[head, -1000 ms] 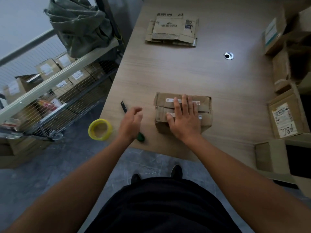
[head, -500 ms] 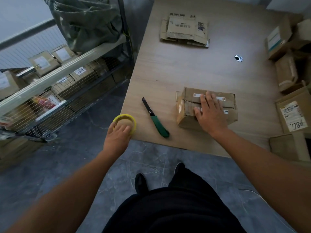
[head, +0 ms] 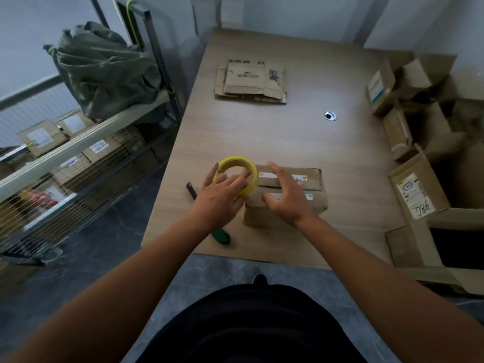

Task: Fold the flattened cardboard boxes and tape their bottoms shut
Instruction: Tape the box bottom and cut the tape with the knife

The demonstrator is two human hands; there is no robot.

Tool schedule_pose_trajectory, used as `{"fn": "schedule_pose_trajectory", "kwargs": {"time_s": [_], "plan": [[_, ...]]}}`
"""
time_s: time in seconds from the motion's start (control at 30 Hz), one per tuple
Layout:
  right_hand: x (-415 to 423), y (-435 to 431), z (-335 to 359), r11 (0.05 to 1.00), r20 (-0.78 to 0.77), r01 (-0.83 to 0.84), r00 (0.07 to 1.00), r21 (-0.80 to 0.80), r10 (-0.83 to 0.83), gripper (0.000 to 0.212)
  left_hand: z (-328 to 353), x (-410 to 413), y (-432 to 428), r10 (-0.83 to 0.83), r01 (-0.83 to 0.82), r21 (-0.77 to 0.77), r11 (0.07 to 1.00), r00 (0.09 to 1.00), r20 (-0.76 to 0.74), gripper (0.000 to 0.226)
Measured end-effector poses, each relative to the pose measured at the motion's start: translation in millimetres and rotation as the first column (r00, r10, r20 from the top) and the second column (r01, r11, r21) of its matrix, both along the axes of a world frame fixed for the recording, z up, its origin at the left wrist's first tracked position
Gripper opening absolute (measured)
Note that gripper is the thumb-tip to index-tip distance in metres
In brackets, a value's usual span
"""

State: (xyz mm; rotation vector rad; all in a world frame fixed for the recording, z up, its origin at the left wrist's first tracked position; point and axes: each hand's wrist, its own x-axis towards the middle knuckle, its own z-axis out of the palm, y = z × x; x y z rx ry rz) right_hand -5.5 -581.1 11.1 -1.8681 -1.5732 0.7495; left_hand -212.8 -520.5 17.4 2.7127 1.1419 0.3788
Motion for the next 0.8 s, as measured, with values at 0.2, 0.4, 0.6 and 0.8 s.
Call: {"fn": "schedule_pose_trajectory", "kwargs": {"time_s": [0.2, 0.4, 0.6, 0.8], "plan": [[14.4, 2.6, 3.1, 0.997, -0.046, 0.043, 0.998, 0.056, -0.041, 0.022, -3.6, 35.2, -0.5, -0.022, 0.019, -0.031, 0.999, 0.994, -0.104, 0.056], [24.2, 5.9, 7.8, 0.998, 0.257, 0.015, 0.966, 0.056, -0.029, 0.007, -10.8, 48.8, -11.3, 0.059, -0.059, -0.004, 0.998, 0.998, -0.032, 0.036], [52.4, -1.9, 14.4, 0.981, -0.008, -0.189, 0.982, -0.047, 0.189, 0.011, -10.9, 55.9, -8.9, 0.083, -0.082, 0.016, 0.996, 0.989, -0.12, 0.041], [130.2, -15.3, 31.9, 0.961, -0.348, 0.158, 0.908, -0.228, -0.232, 0.015, -7.3, 53.8, 4.3, 0.125, -0.119, 0.044, 0.992, 0.977, -0.171, 0.041]]}}
